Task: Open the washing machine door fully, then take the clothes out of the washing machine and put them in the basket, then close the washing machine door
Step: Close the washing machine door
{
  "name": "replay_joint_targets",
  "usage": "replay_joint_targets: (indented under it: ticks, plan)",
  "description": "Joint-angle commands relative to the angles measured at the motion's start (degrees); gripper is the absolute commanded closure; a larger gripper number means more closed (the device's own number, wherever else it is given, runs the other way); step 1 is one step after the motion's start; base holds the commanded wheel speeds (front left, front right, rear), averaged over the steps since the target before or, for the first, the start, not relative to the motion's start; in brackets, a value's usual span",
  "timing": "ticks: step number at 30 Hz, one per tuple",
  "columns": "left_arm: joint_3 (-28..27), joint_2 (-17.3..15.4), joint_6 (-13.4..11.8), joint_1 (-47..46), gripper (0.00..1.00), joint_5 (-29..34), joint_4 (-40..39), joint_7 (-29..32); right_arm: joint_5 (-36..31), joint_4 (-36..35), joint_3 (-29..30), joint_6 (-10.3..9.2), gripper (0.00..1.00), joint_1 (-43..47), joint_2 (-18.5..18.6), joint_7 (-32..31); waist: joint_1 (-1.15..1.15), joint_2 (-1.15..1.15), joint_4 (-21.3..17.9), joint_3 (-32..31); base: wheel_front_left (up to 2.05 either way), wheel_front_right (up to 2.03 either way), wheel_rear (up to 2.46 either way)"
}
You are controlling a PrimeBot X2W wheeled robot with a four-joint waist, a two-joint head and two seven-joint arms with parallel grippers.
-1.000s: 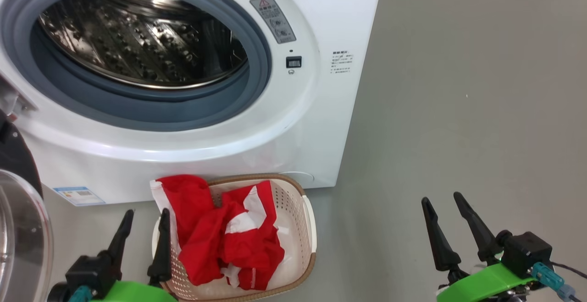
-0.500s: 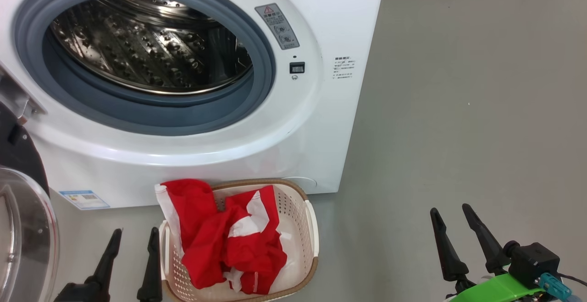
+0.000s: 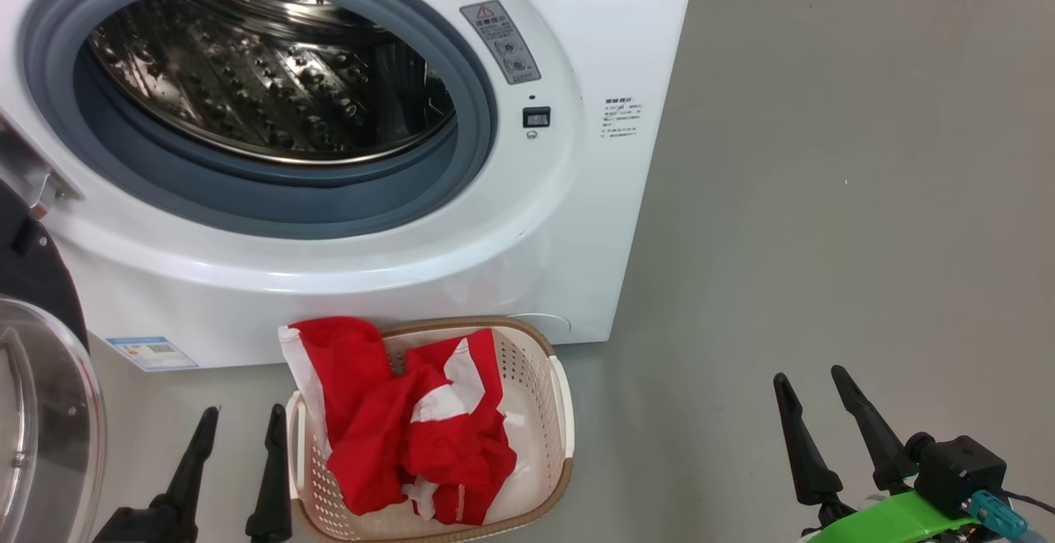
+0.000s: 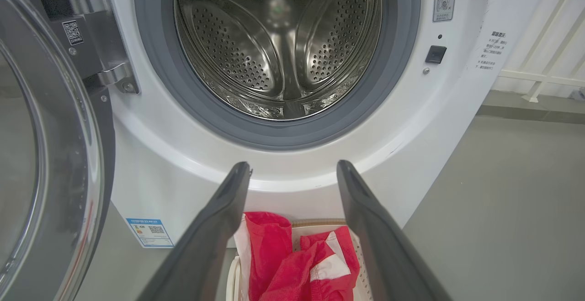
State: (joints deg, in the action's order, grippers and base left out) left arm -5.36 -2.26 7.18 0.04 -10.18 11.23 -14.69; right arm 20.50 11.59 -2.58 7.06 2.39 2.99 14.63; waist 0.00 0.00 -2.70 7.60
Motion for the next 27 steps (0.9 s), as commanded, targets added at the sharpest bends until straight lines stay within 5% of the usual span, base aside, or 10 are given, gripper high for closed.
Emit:
replay_joint_targets:
  ticks: [1,27]
  plan:
    - [-1.6,-0.6,0.3,-1.0,0.0,-0.2,-1.8,-0.3,-0.8,-1.6,-1.1,0.43,0.0,-0.6,0.3,0.4,0.0,0.0,0.0,0.0,0.0,0.0,0.0]
    - [-1.9,-0.6,0.3,-1.8,0.0,-0.2,-1.9,-0.3,-1.0,-1.8,-1.1,0.43,0.0,-1.3,0.1,0.4,0.0,0.0,0.2,1.0,-0.85,0.84,0.01]
